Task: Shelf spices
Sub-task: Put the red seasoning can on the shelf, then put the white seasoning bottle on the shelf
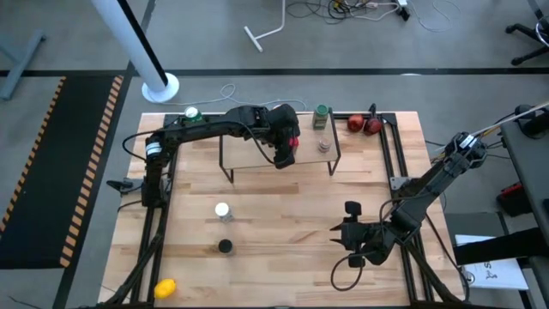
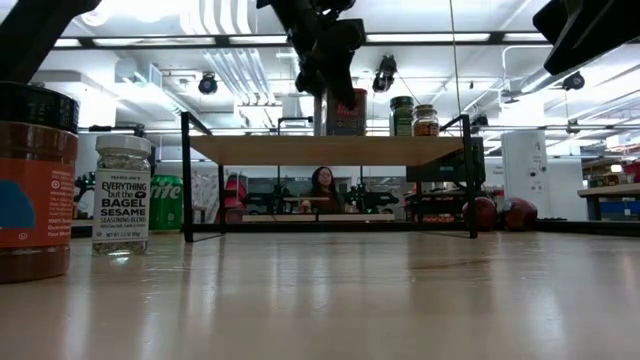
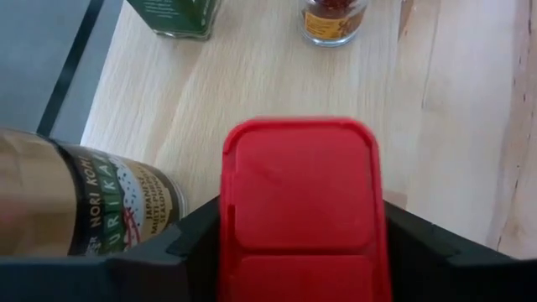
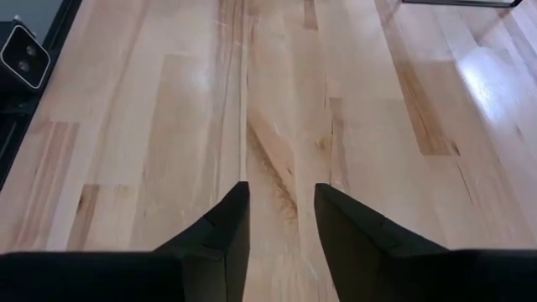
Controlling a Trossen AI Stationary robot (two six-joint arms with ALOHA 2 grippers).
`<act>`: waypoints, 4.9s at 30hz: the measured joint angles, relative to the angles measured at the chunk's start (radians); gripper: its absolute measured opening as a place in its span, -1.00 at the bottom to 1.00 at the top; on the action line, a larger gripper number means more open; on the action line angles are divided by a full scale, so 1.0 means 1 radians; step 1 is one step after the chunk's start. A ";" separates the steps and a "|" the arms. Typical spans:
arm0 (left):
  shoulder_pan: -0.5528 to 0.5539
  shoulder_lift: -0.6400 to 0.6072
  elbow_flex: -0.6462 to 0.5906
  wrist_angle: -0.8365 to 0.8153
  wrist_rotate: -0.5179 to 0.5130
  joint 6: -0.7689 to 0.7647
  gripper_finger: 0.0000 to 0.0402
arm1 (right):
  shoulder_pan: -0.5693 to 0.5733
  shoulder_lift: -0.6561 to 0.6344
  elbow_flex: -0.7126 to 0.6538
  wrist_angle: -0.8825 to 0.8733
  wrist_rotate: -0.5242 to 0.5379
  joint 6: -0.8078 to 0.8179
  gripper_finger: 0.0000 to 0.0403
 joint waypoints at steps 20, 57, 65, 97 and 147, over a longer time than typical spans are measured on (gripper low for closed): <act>0.000 -0.019 0.000 -0.038 -0.075 0.050 0.23 | 0.000 0.000 0.000 0.000 -0.001 0.000 -0.52; -0.592 -0.197 -0.110 -0.430 -0.057 -0.584 0.15 | 0.000 0.001 -0.001 0.004 0.003 0.018 -0.42; -0.623 -0.224 -0.329 -0.604 -0.059 -0.827 0.16 | 0.000 0.001 -0.001 0.025 0.003 0.019 -0.43; -0.561 -0.363 -0.759 -0.214 -0.002 -0.923 0.72 | 0.000 0.004 -0.003 0.025 0.000 0.016 -0.49; -0.444 -0.374 -0.570 -0.171 -0.005 -0.636 -0.09 | 0.000 0.004 -0.003 0.044 0.003 0.024 -0.72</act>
